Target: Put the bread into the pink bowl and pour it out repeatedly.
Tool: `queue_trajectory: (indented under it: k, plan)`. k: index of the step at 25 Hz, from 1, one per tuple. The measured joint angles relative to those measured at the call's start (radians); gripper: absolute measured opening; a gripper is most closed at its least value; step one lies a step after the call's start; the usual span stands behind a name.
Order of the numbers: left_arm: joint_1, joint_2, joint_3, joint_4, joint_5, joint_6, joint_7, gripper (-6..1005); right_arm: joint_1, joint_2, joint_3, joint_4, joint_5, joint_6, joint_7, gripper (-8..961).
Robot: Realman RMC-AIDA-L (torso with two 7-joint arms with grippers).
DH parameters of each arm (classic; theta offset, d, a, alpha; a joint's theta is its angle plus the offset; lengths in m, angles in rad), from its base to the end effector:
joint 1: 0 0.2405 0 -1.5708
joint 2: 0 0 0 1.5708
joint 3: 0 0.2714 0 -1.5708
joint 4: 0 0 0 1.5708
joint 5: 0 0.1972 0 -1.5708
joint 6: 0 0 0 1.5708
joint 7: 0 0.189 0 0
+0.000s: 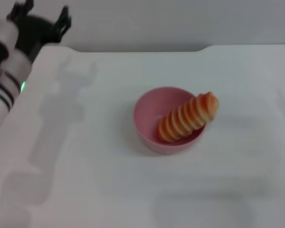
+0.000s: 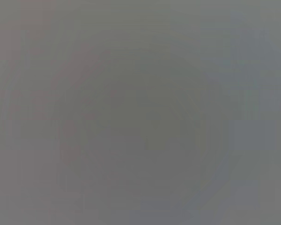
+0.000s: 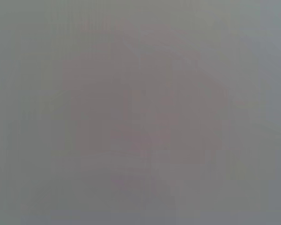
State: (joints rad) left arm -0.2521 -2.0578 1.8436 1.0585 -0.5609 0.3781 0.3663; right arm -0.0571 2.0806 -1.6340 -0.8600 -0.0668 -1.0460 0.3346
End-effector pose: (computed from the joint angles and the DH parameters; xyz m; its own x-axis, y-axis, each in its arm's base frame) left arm -0.2301 0.4216 -0.0006 0.8318 -0.0179 0.5547 0.5419 -0.1895 -0.8188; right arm 0.2979 0.3098 0.0479 0.6538 0.2409 -0.7173 -0.6993 -0.1697 -0.6944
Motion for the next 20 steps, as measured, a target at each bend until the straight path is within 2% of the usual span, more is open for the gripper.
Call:
queue_trajectory:
  k: [1, 6, 7, 9, 20]
  plan:
    - [0.003, -0.003, 0.010, -0.051, -0.002, 0.036, -0.012, 810, 0.006, 0.000, 0.005, 0.043, 0.008, -0.039, -0.005, 790]
    - [-0.007, -0.009, 0.047, -0.229, -0.004, 0.222, -0.129, 810, 0.018, 0.001, -0.002, 0.138, 0.094, -0.060, -0.112, 790]
    - [-0.007, -0.009, 0.047, -0.229, -0.004, 0.222, -0.129, 810, 0.018, 0.002, -0.005, 0.147, 0.109, -0.061, -0.118, 790]
    - [-0.014, -0.006, 0.072, -0.329, -0.001, 0.349, -0.211, 810, 0.017, 0.002, -0.009, 0.160, 0.128, -0.061, -0.120, 790]
    - [-0.059, -0.009, 0.111, -0.457, 0.000, 0.423, -0.226, 810, 0.074, 0.003, -0.032, 0.257, 0.132, -0.057, -0.128, 790]
